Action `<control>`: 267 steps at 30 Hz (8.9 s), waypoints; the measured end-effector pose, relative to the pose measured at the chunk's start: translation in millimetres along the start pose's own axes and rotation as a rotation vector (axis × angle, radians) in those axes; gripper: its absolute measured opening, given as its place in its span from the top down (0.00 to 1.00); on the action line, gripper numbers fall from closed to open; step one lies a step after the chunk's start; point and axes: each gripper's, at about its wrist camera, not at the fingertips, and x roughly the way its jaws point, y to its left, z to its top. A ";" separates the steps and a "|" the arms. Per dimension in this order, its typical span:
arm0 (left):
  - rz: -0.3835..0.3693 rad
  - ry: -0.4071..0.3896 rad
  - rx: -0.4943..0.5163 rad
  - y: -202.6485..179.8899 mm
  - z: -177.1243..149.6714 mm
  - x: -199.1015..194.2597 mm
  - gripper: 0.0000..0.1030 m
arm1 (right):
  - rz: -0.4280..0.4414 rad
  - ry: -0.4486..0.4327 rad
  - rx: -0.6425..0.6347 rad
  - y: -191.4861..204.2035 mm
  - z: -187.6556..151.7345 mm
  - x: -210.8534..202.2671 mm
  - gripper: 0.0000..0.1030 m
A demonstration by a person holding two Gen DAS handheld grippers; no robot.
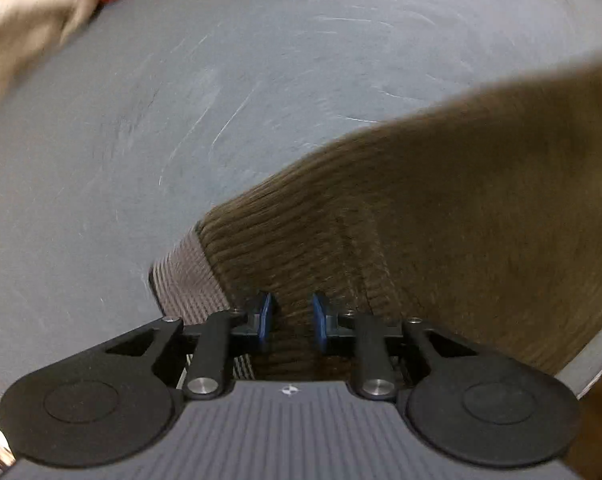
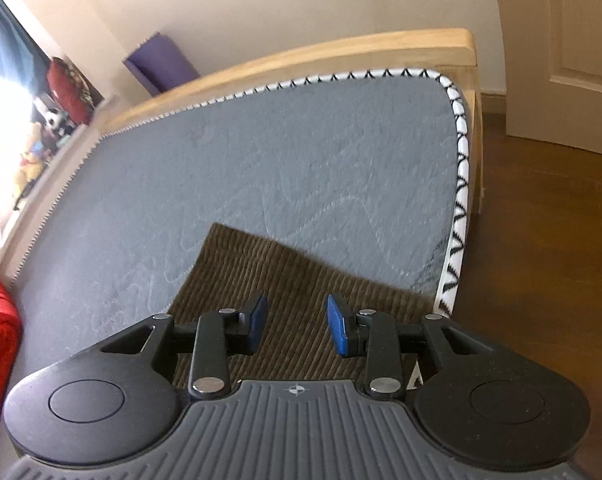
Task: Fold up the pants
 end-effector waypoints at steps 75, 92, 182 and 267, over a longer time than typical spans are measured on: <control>-0.177 -0.451 -0.364 -20.0 -11.7 -121.5 0.43 | 0.781 0.334 -1.596 210.4 -457.3 -198.1 0.67; -0.190 -0.395 -0.334 -47.9 19.7 -104.5 0.43 | 0.604 0.123 -1.791 204.2 -459.7 -126.8 0.58; -0.172 -0.399 -0.324 -45.1 15.4 -101.4 0.43 | 0.939 0.116 -1.261 214.9 -412.6 -169.3 0.74; -0.365 -0.179 -0.983 126.6 -100.0 -19.3 0.13 | 0.694 0.528 -0.907 296.3 -468.2 -117.4 0.36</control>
